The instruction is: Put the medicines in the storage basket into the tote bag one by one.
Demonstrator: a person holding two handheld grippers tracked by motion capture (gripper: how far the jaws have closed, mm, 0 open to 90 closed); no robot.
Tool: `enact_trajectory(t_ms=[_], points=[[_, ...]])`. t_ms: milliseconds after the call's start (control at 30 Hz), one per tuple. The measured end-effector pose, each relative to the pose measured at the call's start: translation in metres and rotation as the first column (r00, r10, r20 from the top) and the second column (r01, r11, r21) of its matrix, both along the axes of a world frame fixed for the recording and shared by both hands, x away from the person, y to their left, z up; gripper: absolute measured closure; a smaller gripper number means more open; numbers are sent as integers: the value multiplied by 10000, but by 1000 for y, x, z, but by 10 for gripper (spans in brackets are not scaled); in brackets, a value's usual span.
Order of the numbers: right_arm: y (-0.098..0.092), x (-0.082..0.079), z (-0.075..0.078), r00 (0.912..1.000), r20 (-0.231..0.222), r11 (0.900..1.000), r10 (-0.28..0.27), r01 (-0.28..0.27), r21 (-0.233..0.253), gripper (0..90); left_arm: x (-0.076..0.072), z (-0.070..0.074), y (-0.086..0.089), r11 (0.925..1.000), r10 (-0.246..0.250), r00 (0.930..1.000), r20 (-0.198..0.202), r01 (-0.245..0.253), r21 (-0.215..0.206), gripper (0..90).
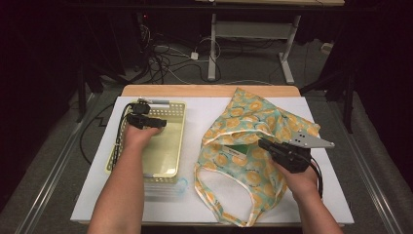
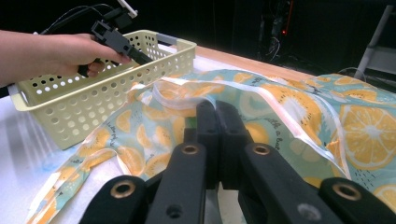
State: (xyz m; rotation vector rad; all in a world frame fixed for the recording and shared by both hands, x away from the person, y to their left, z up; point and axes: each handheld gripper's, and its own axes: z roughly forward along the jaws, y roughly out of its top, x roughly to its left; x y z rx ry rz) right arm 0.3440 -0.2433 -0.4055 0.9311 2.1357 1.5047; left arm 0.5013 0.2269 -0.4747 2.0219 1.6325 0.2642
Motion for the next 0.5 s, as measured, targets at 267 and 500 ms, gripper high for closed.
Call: enact_trajectory(t_ms=[267, 500], points=[[2, -1, 0, 10000, 49, 10000, 45, -45, -31, 900, 0, -9, -5, 9975, -331, 9947, -974, 391, 597, 42], [1, 0, 0, 10000, 35, 10000, 63, -63, 0, 900, -3, -6, -10, 9901, -499, 9933, -1041, 630, 1258, 190]])
